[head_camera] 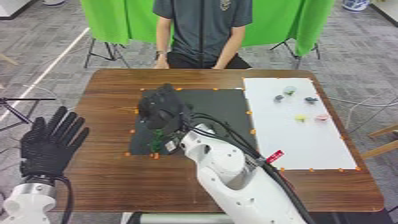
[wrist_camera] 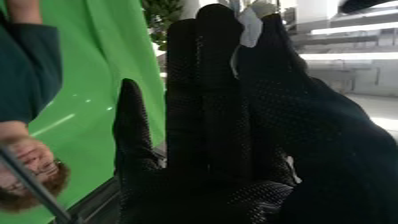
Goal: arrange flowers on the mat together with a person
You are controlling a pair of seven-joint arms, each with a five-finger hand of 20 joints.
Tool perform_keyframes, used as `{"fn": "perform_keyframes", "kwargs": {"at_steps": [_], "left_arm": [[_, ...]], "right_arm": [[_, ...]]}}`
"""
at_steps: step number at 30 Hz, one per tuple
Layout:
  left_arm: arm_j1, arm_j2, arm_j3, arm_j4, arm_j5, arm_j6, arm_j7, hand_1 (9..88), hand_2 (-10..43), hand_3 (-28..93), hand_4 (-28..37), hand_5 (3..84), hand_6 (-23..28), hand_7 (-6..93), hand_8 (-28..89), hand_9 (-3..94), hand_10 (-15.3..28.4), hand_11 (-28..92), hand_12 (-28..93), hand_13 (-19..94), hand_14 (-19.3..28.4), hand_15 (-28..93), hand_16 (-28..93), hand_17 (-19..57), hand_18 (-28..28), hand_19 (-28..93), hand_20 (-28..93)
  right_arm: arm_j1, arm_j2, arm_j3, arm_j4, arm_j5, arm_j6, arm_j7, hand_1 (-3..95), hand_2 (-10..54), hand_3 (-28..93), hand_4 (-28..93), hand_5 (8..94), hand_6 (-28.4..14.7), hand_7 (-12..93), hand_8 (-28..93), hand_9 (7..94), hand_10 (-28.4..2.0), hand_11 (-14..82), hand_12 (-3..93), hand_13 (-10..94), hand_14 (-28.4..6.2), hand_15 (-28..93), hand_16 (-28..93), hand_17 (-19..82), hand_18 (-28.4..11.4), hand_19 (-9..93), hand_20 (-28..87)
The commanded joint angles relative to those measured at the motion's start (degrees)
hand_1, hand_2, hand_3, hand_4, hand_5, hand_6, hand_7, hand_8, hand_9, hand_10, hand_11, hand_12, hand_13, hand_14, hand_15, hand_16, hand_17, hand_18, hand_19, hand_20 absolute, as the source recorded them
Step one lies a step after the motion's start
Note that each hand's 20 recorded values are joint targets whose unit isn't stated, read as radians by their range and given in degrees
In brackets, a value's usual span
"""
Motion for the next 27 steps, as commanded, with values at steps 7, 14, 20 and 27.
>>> {"fn": "perform_keyframes", "kwargs": {"at_steps": [7, 14, 20, 27], "left_arm": [[-0.45, 1.74, 2.65, -1.02, 1.44, 0.71, 0.86, 26.7, 15.2, 71, -28.3, 40.3, 6.0, 4.5, -8, 34.1, 12.2, 9, 8, 25, 10.6, 10, -3, -3.1, 11.7, 20, 12], [0.86, 2.66, 1.88, -1.84, 1.0, 1.84, 1.37, 26.9, 15.0, 71, -28.3, 40.3, 6.1, 4.6, -8, 34.0, 12.2, 9, 8, 25, 10.6, 10, -3, -3.0, 11.6, 20, 12], [-0.17, 3.23, 2.53, -2.21, 0.27, 5.09, 1.17, 27.0, 14.9, 71, -28.3, 40.5, 6.3, 4.7, -8, 34.1, 12.3, 10, 8, 25, 10.6, 10, -3, -3.5, 11.1, 20, 12], [-0.81, 3.24, 3.4, -2.86, -2.53, 9.2, 2.66, 27.1, 15.0, 71, -28.3, 41.4, 6.4, 4.9, -8, 34.5, 12.6, 10, 8, 25, 10.7, 10, -3, -4.0, 10.7, 19, 11]], "right_arm": [[-3.39, -10.37, -0.12, 6.52, -6.04, -3.45, -2.76, 56.0, -9.5, 70, -28, 65.6, 3.5, 39, -8, 83.1, -4.7, 10.7, 38.7, 59, -5.9, 31, 22, 10, -17.7, 51, -1], [-4.97, -15.37, 2.82, 9.44, -12.28, -8.09, -2.47, 55.6, -9.5, 70, -28, 65.5, 2.8, 38, -8, 82.7, -5.0, 10.4, 38.0, 58, -7.0, 32, 20, 9, -18.0, 52, -1], [-6.06, -17.96, 4.93, 11.25, -17.43, -9.96, -3.36, 54.5, -9.5, 69, -28, 65.4, 2.2, 36, -7, 81.9, -5.5, 10.2, 37.3, 57, -7.6, 33, 19, 9, -18.3, 53, -2], [-6.05, -18.4, 5.5, 12.03, -19.6, -10.5, -1.4, 51.5, -9.5, 72, -28, 64.2, 1.3, 30, -11, 77.8, -7.0, 12.6, 30.7, 54, -8.9, 33, 15, 8, -18.6, 55, -4]]}}
